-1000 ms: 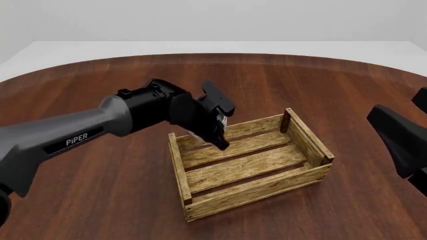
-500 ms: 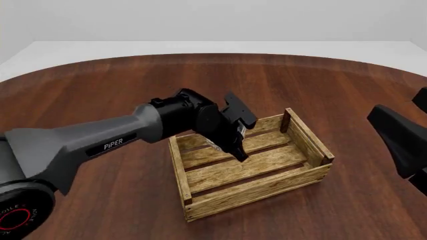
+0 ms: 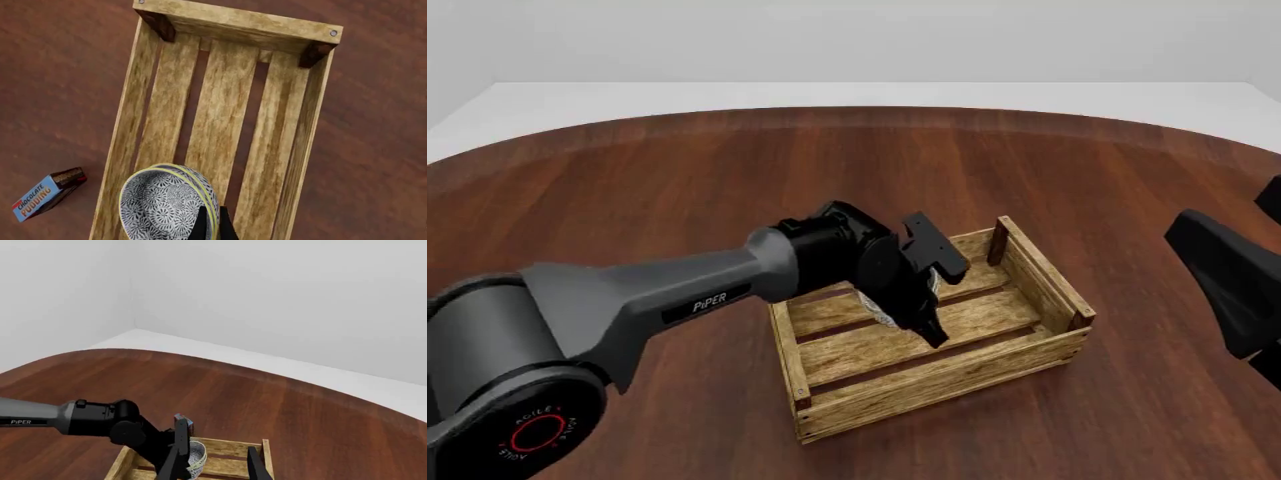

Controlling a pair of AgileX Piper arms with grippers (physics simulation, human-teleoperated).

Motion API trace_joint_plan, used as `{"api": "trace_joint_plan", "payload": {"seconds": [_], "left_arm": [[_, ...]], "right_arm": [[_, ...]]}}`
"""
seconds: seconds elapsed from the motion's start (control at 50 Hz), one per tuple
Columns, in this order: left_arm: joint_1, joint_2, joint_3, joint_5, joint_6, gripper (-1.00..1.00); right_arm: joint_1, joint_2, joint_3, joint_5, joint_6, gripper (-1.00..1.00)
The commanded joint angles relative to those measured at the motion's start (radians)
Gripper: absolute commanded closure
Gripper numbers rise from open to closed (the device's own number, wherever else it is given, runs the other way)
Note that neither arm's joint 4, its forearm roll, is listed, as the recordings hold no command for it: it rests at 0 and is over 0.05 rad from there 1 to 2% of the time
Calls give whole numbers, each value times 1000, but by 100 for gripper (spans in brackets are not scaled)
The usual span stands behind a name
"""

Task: Stack the right bowl on the left bowl and place them in the tray.

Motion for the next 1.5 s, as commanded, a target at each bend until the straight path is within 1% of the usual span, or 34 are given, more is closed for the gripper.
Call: {"api": "trace_joint_plan", "payload": {"seconds": [0.02,0.48,0.8,0.82,1.08,1.5], "left_arm": [[26,27,1,2,22,100],[13,94,-29,3,3,100],[3,105,-34,10,-5,100],[4,106,-34,11,-3,-100],[8,95,-28,16,11,-100],[46,18,-13,28,51,-100]], "right_arm": [[9,3,10,-6,-9,-100],[9,-2,7,-1,-8,-100],[11,-4,5,1,-9,-100],[11,-4,5,1,-9,-100],[12,-1,6,0,-11,-100],[17,-7,6,5,-13,-100]]}}
